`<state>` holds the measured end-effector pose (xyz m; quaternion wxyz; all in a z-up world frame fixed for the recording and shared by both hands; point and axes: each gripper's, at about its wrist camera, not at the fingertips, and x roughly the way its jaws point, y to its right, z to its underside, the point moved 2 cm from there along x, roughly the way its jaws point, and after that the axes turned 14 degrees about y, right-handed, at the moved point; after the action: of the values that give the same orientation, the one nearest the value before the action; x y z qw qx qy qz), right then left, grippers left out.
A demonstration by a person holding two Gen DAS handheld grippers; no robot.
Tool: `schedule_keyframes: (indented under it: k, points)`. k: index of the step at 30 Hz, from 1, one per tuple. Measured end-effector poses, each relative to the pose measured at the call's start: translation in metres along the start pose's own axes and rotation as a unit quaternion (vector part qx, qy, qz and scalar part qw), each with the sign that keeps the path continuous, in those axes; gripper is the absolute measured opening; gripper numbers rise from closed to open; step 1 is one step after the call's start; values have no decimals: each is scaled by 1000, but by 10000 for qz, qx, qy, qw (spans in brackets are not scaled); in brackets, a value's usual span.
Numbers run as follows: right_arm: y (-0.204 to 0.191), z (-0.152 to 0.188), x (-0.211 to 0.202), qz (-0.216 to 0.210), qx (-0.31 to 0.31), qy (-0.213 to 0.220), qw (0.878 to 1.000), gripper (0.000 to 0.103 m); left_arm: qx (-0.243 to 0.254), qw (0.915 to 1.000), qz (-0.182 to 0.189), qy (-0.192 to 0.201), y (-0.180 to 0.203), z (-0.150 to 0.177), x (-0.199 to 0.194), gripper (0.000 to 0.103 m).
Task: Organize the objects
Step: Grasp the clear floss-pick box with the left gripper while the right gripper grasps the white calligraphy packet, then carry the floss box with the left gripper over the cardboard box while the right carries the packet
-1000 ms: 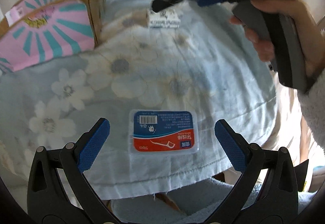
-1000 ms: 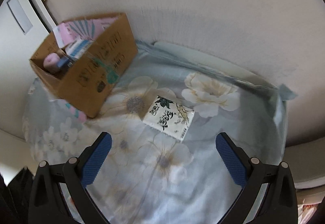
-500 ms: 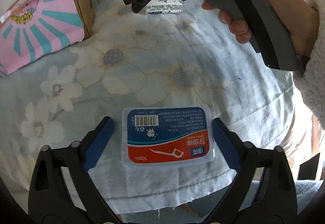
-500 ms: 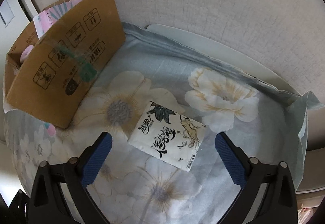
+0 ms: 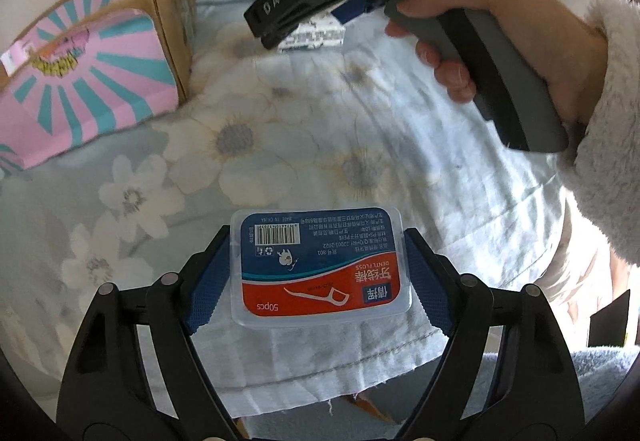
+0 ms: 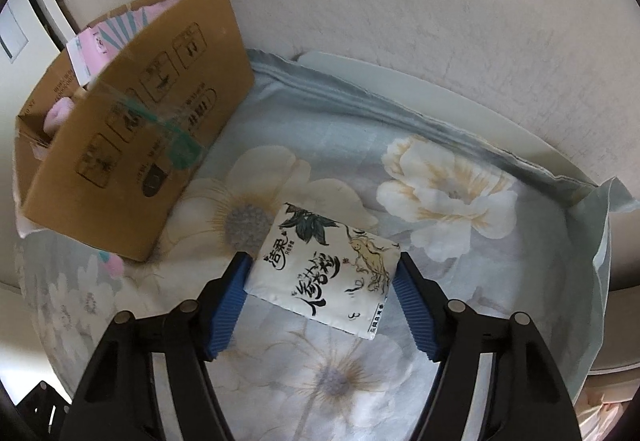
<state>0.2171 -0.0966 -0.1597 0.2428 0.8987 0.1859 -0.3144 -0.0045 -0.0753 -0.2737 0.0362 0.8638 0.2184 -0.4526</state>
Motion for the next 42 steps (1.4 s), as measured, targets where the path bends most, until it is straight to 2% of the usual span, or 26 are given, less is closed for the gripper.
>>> schedule_keyframes:
  k: [5, 17, 30, 42]
  points:
    - [-4, -9, -19, -56, 22, 65, 10000, 67, 66, 9999, 20, 151, -5, -20, -14, 81]
    - [-18, -42, -66, -68, 24, 337, 9994, 67, 48, 9984, 39, 566, -49, -67, -39, 81]
    - [-60, -115, -98, 51, 41, 738, 9972, 67, 65, 9939, -246, 1074, -138, -138, -87, 81]
    - [-110, -155, -99, 61, 109, 941, 9955, 67, -311, 9913, -411, 1209, -241, -180, -95, 81]
